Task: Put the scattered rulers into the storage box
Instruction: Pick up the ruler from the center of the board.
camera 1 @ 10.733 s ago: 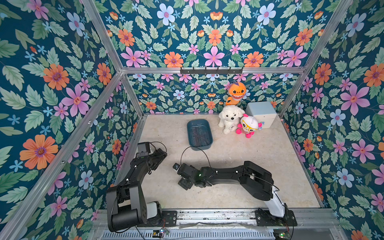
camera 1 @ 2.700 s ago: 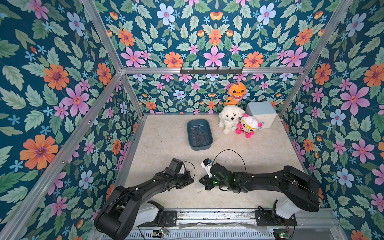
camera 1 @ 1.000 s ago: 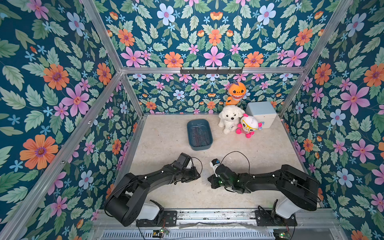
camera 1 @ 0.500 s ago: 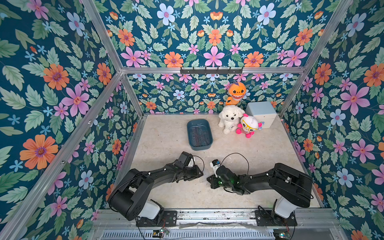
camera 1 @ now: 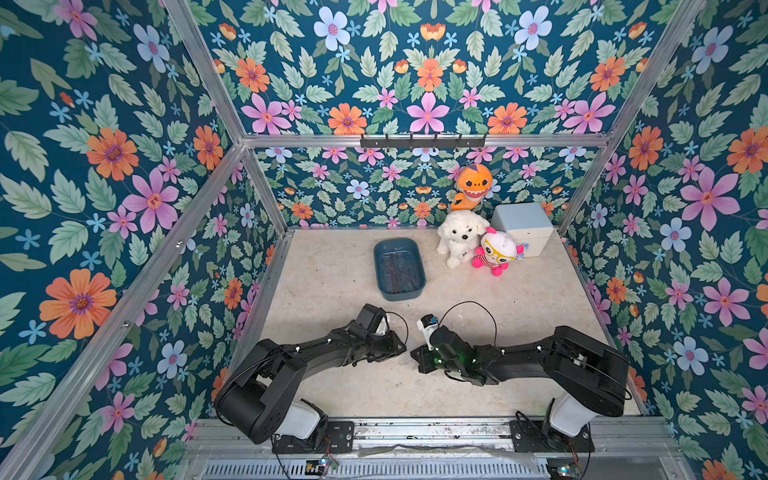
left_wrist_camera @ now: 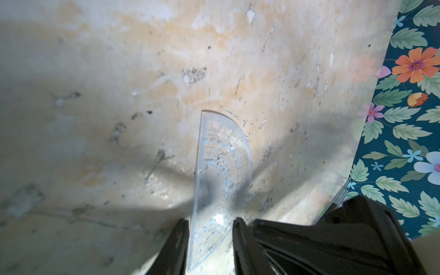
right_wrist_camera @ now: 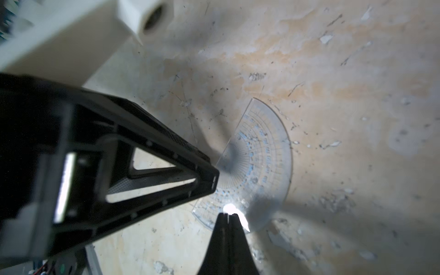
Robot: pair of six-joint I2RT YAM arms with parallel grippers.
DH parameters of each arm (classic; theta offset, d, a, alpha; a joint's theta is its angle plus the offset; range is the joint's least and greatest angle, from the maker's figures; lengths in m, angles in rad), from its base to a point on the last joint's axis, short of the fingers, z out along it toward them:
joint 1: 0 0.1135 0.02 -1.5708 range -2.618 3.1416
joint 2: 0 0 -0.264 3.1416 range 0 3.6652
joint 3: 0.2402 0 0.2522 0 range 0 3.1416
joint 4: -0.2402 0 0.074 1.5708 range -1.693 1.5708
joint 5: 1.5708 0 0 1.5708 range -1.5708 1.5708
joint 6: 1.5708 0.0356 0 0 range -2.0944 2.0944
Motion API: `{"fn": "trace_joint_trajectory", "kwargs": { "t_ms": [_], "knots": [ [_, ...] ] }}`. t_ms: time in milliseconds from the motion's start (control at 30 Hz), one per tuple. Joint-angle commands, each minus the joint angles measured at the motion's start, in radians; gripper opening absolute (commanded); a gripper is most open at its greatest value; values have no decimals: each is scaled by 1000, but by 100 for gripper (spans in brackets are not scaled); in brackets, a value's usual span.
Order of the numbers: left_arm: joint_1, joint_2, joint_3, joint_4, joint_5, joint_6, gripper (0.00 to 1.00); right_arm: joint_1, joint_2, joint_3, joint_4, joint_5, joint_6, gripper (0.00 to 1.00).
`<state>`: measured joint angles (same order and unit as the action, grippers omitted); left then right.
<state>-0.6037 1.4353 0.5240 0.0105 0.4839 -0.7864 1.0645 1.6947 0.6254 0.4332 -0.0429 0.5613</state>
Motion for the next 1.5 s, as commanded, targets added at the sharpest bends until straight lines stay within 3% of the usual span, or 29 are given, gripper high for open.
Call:
{"fn": "trace_joint_trajectory", "kwargs": {
  "t_ms": [0,900,1467],
  "knots": [
    [1,4,-3,-55,-42,1,37,-2,16,7,-3,-8,-12,0],
    [28,21,27,-81,-61,30,42,-5,54,-103,90,-18,37,0],
    [25,88,17,-2,-12,19,42,-5,80,-122,125,-17,46,0]
  ]
}}
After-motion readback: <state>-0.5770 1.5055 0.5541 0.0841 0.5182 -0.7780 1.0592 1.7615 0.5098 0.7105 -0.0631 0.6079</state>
